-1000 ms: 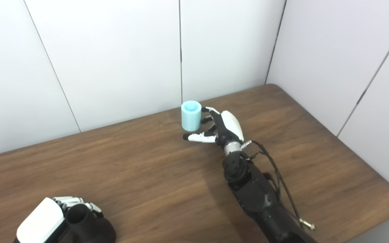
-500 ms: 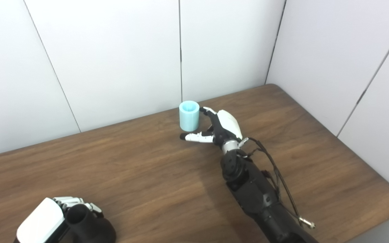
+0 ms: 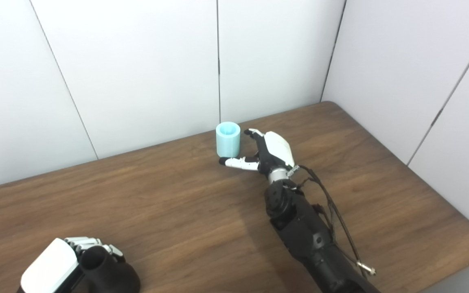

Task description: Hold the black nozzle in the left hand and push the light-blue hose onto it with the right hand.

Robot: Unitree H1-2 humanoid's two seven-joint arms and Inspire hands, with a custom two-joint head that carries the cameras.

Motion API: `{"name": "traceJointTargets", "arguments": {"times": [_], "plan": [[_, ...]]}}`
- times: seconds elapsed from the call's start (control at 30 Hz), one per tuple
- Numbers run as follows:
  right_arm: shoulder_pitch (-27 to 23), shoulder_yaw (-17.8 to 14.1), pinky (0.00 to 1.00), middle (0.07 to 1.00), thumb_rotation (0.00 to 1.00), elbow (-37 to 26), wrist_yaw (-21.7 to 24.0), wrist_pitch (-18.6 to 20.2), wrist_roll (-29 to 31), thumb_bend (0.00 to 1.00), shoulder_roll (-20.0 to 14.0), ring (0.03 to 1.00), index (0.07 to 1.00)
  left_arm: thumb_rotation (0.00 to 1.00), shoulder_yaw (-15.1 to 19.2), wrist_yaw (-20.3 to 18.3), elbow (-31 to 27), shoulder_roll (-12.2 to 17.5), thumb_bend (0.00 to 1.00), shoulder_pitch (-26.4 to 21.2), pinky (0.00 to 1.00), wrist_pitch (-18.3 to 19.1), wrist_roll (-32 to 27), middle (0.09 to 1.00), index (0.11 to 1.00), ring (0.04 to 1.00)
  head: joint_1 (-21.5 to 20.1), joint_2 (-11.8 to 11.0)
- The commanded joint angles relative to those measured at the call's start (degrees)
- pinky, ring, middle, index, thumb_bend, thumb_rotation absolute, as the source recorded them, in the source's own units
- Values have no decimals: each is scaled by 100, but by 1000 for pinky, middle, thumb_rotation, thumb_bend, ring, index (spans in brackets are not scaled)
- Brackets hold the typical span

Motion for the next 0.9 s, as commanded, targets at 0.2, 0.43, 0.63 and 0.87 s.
{"name": "traceJointTargets", "arguments": {"times": [0.2,0.43,0.63,0.87], "plan": [[-203,-522,923,1000,583,118,-644,-435,275,1000,82,997,999,0,-450,-19,327,-127,521,987,359,-138,-58,478,493,463,-12,0],[-190,-612,984,1000,597,199,-712,-768,544,1000,129,1000,1000,0,-464,-19,325,-116,521,987,355,-138,-46,480,490,461,-4,17],[-171,-688,891,1000,592,173,-455,-1357,1130,1000,179,981,1000,0,-443,-36,337,-133,521,995,355,-138,-43,480,490,458,9,10],[-201,-586,851,987,595,93,-343,-1602,1316,1000,209,941,1000,0,-421,-115,358,-154,521,994,352,-138,-46,481,490,458,43,-22]]}}
